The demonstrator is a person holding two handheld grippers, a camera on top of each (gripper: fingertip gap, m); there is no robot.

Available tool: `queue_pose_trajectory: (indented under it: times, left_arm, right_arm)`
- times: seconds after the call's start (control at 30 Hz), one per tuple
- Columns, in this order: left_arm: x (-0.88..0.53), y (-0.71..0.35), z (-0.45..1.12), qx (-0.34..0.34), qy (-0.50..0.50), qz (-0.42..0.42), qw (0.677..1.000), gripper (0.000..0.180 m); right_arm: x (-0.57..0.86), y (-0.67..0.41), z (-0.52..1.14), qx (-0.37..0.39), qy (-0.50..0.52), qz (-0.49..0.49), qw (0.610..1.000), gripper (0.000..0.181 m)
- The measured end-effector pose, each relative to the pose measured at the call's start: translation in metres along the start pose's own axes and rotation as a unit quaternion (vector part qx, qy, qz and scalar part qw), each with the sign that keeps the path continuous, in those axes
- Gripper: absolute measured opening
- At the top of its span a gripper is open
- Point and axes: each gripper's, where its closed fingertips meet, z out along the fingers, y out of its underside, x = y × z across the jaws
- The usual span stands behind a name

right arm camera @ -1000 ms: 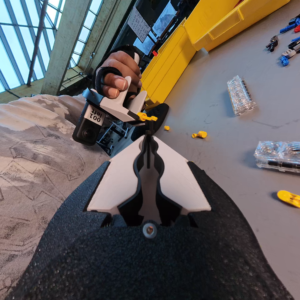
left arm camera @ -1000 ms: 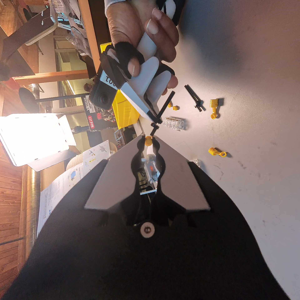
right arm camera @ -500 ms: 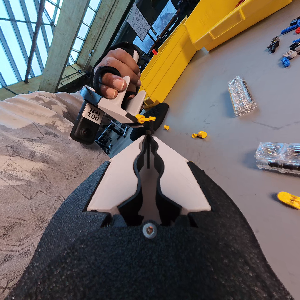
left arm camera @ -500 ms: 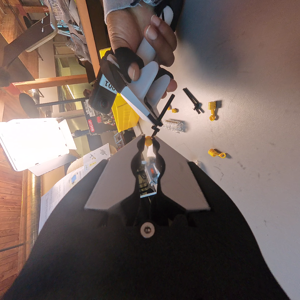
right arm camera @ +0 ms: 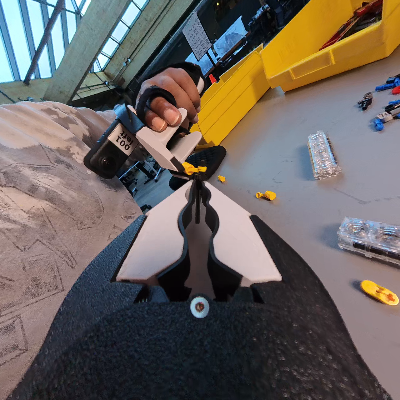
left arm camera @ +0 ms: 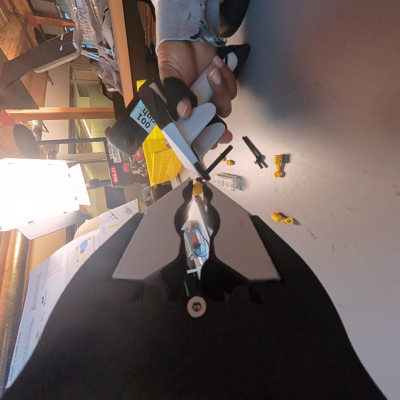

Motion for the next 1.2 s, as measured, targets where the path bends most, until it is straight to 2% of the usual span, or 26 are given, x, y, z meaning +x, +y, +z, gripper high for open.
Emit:
queue_pose_trajectory:
  times: [0.1,0.17,0.27,0.4,0.5,0.67,0.7,0.77,0.9,1.0,1.13,1.2]
  left_arm:
    - [-0.003,0.0,-0.001,0.003,-0.005,-0.019,1.0,0.007]
    - [-0.007,0.001,-0.003,0.007,-0.003,-0.062,0.998,0.008]
    - [-0.014,0.003,-0.007,0.021,-0.004,-0.152,0.988,0.027]
    - [-0.031,0.007,-0.013,0.056,-0.041,-0.3,0.951,0.03]
    - [-0.039,0.021,-0.009,0.091,-0.044,-0.454,0.885,0.031]
    - [-0.042,0.041,0.006,0.187,0.003,-0.663,0.725,0.024]
    - [-0.044,0.048,0.01,0.192,-0.003,-0.686,0.702,0.023]
    - [-0.042,0.067,0.019,0.168,-0.023,-0.717,0.677,0.02]
    - [-0.042,0.113,0.034,0.062,-0.098,-0.735,0.668,0.018]
    - [-0.064,0.141,0.043,0.017,-0.153,-0.731,0.665,0.018]
    - [-0.115,0.163,0.066,0.02,-0.208,-0.72,0.662,0.017]
    - [-0.142,0.173,0.08,0.021,-0.23,-0.704,0.671,0.015]
  right_arm:
    - [-0.003,-0.007,-0.002,0.023,-0.006,-0.017,1.0,0.003]
    - [-0.008,-0.015,-0.003,0.045,-0.013,-0.032,0.998,0.003]
    - [-0.013,-0.027,-0.007,0.08,-0.012,-0.058,0.995,0.003]
    - [-0.014,-0.038,-0.013,0.104,0.016,-0.114,0.988,0.003]
    - [-0.012,-0.039,-0.015,0.091,0.04,-0.145,0.984,0.003]
    - [-0.005,-0.039,-0.021,0.065,0.08,-0.182,0.978,0.003]
    - [-0.002,-0.04,-0.024,0.059,0.096,-0.194,0.974,0.003]
    - [0.006,-0.043,-0.032,0.05,0.135,-0.22,0.965,0.003]
    - [0.023,-0.057,-0.051,0.058,0.206,-0.249,0.944,0.003]
    - [0.033,-0.068,-0.064,0.08,0.234,-0.244,0.938,0.003]
    - [0.037,-0.075,-0.076,0.102,0.246,-0.237,0.934,0.003]
    - [0.037,-0.073,-0.079,0.101,0.248,-0.238,0.934,0.003]
